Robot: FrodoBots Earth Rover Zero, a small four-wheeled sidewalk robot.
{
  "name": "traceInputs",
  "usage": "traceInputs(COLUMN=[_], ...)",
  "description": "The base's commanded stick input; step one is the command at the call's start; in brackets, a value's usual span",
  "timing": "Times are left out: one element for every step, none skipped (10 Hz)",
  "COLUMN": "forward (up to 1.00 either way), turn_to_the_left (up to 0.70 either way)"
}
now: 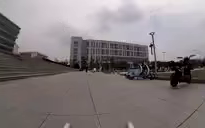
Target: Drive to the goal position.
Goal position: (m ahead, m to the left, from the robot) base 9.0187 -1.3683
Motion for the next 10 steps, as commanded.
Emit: traceInputs(forward=[0.85,0.85,0.85,0.85,0.85,0.85,0.85,0.85,0.85,0.85], turn_to_the_left=[0.07,0.21,0.31,0.26,0.0,0.0,0.0,0.0,0.0,0.0])
